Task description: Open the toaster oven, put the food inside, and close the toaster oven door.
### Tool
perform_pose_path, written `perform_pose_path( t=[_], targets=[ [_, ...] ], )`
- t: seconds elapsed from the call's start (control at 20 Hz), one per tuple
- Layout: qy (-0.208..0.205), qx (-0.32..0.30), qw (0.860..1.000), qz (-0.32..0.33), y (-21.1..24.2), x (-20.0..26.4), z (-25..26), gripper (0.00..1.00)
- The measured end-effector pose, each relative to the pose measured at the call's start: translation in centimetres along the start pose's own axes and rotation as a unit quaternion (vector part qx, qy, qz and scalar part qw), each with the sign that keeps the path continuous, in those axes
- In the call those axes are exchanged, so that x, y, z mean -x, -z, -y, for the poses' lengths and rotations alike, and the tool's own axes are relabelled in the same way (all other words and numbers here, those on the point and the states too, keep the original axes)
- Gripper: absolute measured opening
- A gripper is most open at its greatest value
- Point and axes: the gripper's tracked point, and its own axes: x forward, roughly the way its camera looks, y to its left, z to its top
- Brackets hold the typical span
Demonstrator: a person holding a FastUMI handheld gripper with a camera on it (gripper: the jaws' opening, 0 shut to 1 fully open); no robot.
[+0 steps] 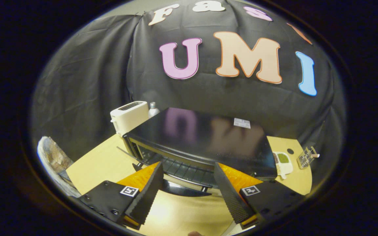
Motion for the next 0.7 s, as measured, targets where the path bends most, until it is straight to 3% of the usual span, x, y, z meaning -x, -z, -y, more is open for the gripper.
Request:
perform_pose_path(
  t=[0.25, 0.7],
  targets=[
    [-0.039, -0.04, 0.997, -0.054, 4.7, 2.3, -1.6, 0.98],
    [-0.067, -0.003, 0.99, -0.128, 12.8, 3.4, -3.6, 0.99]
  ],
)
